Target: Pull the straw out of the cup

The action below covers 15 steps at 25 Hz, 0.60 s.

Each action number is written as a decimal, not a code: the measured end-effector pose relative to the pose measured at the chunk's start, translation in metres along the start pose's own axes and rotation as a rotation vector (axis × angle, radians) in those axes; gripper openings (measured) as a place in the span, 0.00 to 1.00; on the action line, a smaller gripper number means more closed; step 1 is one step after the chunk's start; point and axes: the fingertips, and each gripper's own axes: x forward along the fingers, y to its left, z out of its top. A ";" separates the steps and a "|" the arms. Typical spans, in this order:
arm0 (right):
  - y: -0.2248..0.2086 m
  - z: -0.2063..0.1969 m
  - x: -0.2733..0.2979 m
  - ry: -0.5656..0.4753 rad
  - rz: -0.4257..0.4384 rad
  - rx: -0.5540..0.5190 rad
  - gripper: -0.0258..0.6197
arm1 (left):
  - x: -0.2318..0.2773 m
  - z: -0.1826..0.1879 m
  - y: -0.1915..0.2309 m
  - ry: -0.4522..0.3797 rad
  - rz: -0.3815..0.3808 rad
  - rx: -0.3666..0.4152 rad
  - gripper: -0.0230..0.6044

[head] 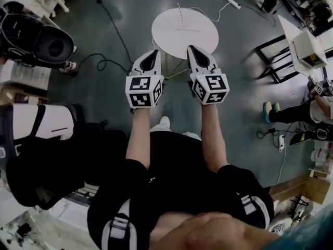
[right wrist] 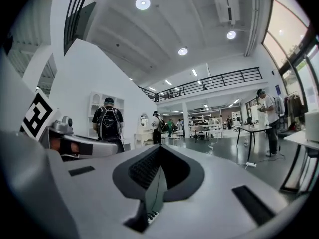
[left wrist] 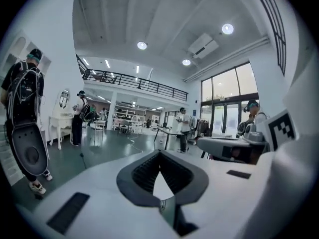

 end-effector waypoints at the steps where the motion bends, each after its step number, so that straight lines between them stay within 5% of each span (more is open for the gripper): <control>1: 0.005 -0.001 0.009 0.001 0.009 -0.013 0.07 | 0.005 0.001 0.007 0.010 0.001 0.008 0.05; 15: -0.047 0.007 0.038 -0.004 -0.062 -0.041 0.07 | 0.068 0.018 0.000 -0.020 -0.112 -0.005 0.05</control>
